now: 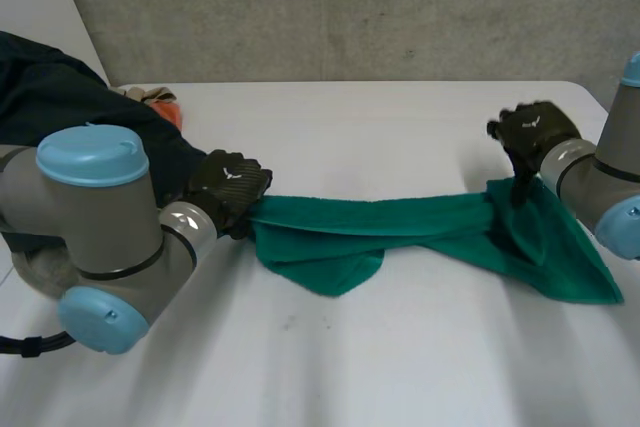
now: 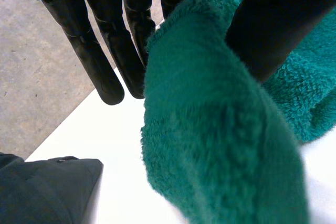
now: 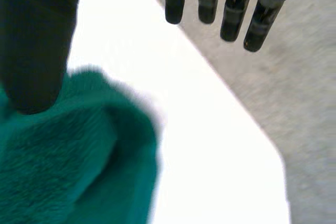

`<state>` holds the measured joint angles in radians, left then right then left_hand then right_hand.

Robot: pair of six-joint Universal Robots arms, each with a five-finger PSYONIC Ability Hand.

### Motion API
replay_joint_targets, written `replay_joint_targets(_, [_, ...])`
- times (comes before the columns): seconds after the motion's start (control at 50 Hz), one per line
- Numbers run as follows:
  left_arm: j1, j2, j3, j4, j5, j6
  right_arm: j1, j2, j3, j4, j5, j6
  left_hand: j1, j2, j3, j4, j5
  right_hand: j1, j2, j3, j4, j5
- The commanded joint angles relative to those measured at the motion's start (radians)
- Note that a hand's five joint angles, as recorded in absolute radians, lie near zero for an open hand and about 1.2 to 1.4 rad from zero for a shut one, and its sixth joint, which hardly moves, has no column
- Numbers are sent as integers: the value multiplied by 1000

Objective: Fold the laundry.

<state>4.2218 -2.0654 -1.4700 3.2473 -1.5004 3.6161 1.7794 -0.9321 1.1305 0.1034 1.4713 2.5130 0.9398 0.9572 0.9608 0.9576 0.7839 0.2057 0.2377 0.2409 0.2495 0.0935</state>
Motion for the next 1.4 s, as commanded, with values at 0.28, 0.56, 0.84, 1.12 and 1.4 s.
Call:
replay_joint_targets(0.28, [50,62,-95,6,-50,15,20,-232,258,73,-16,-40,116,99,95,98,98,88,56,53,44,25])
replay_joint_targets(0.56, [83,108,-135,6,-53,13,58,5,216,-135,18,-92,134,116,113,116,115,319,287,284,276,257])
replay_joint_targets(0.84, [96,155,-130,-9,-60,21,55,-60,193,-202,66,-73,457,439,435,439,438,1191,1159,1155,1147,1128])
replay_joint_targets(1.12, [202,234,-116,-184,-43,151,-117,-199,166,323,-34,-92,457,439,435,439,438,1191,1159,1155,1147,1128])
replay_joint_targets(1.4, [162,-160,498,111,-47,276,-103,-82,-172,-260,9,222,457,439,435,439,438,1191,1159,1155,1147,1128])
